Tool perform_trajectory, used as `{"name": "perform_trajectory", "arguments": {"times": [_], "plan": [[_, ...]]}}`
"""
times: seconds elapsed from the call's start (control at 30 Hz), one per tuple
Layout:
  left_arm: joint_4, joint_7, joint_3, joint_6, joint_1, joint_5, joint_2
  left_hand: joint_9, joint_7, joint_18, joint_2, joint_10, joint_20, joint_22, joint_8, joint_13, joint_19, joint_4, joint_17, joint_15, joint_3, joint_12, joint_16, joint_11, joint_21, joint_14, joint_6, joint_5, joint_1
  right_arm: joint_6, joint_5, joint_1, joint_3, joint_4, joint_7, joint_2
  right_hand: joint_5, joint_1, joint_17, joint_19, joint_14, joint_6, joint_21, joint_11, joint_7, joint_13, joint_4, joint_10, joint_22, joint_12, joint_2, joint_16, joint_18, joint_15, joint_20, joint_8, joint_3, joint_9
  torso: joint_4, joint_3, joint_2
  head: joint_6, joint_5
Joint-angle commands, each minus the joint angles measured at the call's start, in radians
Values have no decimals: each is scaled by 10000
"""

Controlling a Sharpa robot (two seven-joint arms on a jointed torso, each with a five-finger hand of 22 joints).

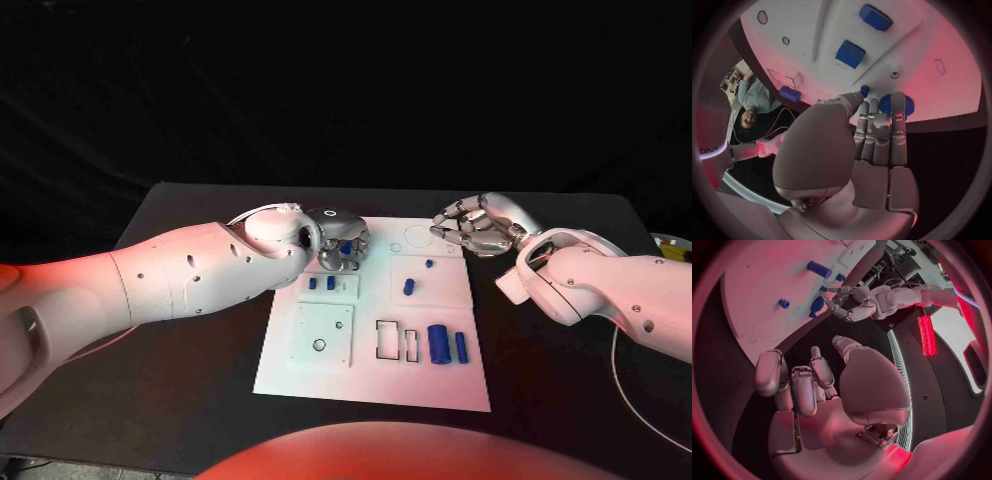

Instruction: Assemble the parts on the task board

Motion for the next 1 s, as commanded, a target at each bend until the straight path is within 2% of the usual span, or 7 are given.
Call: {"name": "perform_trajectory", "arguments": {"times": [0.03, 0.27, 0.47, 0.73, 1.0], "plan": [[-47, -52, -2, 211, -18, 61, 36, -1, 76, 95, -107, 107, 6, 128, -75, -23, -38, -29, 40, 8, 120, -72, 104, 29, 143, 117, 26, -13, -13, 35, -28, -6, 2, 10, 88, 8, 67, 104, 413, -61, 513, -34, -53, -2, 2, -13, 3, -51, -8, -29, 18, -39, 105, -37, -5, 34, 71, -13, -1, 4, 1, -13, 14], [-118, -42, -7, 247, -44, 142, 81, -12, 150, 74, -144, 113, 19, 282, -165, -47, 16, -79, 63, 28, 207, -192, 174, 58, 301, 171, -24, -23, -72, 35, -28, -6, 2, 6, 84, 11, 67, 104, 413, -61, 513, -34, -53, -2, 2, -13, 3, -51, -8, -29, 18, -39, 105, -37, -5, 34, 71, -13, 12, 4, -7, -45, -6], [-124, 8, -17, 287, -82, 214, 123, -17, 168, 64, -159, 103, 29, 349, -208, -59, 36, -100, 71, 43, 243, -259, 199, 75, 366, 186, -47, -25, -101, 40, -28, -6, 2, 0, 83, 17, 66, 108, 397, -68, 508, -34, -67, -1, 2, -19, 7, -55, -16, -35, 21, -49, 107, -37, -5, 40, 74, -14, -3, 3, -14, -52, -16], [-138, 28, -33, 267, -104, 268, 131, -25, 189, 58, -177, 103, 42, 406, -265, -68, 43, -127, 89, 58, 277, -335, 236, 92, 426, 210, -84, -33, -140, 36, -29, -6, 2, 5, 73, 10, 66, 108, 397, -68, 508, -34, -67, -1, 2, -19, 7, -55, -16, -35, 21, -49, 107, -37, -5, 40, 74, -14, 18, 11, -14, -56, -34], [-133, -25, -39, 212, -109, 281, 124, -93, 266, 59, -240, 7, 103, 478, -554, -96, -22, -211, -76, 130, 329, -659, 260, 180, 512, 152, -329, -48, -298, 29, -29, -6, 2, 9, 70, 4, 66, 108, 397, -68, 508, -34, -67, -1, 2, -19, 7, -55, -16, -35, 21, -49, 107, -37, -5, 40, 74, -14, 10, 6, -15, -47, -32]]}}
